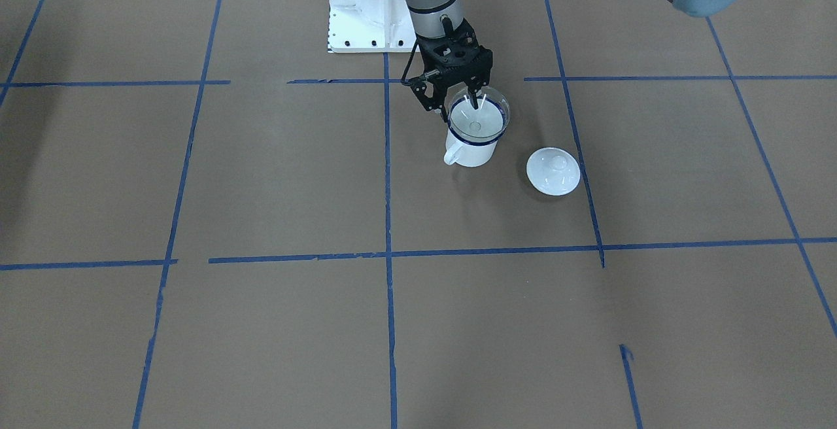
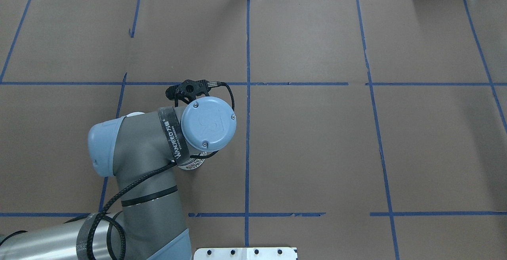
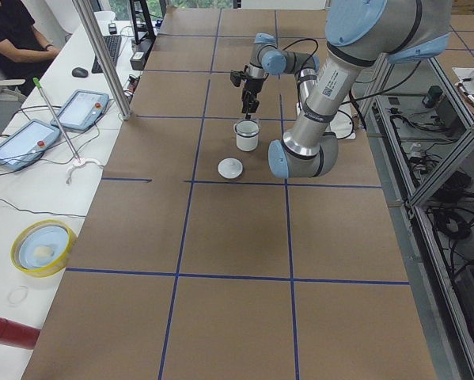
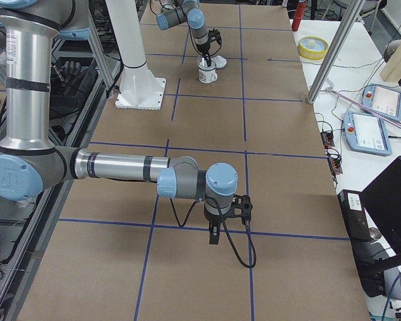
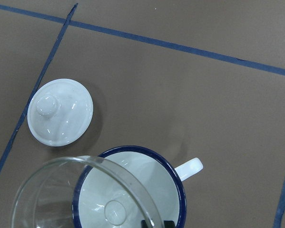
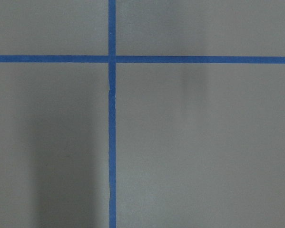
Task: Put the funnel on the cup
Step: 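Lower the funnel into the mug mouth and open the left gripper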
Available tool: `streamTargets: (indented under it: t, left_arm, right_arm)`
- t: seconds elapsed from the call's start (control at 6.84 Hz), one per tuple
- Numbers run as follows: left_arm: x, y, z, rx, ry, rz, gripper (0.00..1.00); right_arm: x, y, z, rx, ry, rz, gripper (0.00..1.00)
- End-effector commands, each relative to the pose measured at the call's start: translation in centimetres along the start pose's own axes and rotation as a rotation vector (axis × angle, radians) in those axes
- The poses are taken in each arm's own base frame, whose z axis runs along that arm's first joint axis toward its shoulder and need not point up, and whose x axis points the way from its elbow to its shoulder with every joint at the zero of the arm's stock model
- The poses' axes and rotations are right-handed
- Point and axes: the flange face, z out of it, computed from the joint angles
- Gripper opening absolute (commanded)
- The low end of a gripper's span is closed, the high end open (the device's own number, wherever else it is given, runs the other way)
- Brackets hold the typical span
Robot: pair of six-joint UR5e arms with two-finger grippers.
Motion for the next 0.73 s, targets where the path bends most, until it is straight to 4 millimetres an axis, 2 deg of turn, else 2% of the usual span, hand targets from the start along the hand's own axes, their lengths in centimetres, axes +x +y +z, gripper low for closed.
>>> streamTargets:
  t: [0.0,0.15,0.29,0.58]
  left_arm:
    - [0.1,0.0,-0.6,0.007,0.025,0.001,1.00]
    - [0.0,-0.1,-1.1,0.007,0.054,0.001,1.00]
    - [-1.1,-0.7,-3.6,0.014,0.115,0.000,1.00]
    - [-2.6,-1.8,-6.3,0.020,0.177,-0.010,1.00]
  right_arm:
    - [0.0,0.0,0.0,0.000,0.000,0.000,1.00]
    - [0.0,0.0,0.0,0.000,0.000,0.000,1.00]
    - [0.0,0.0,0.1,-0.001,0.000,0.001,1.00]
    - [0.0,0.0,0.0,0.000,0.000,0.000,1.00]
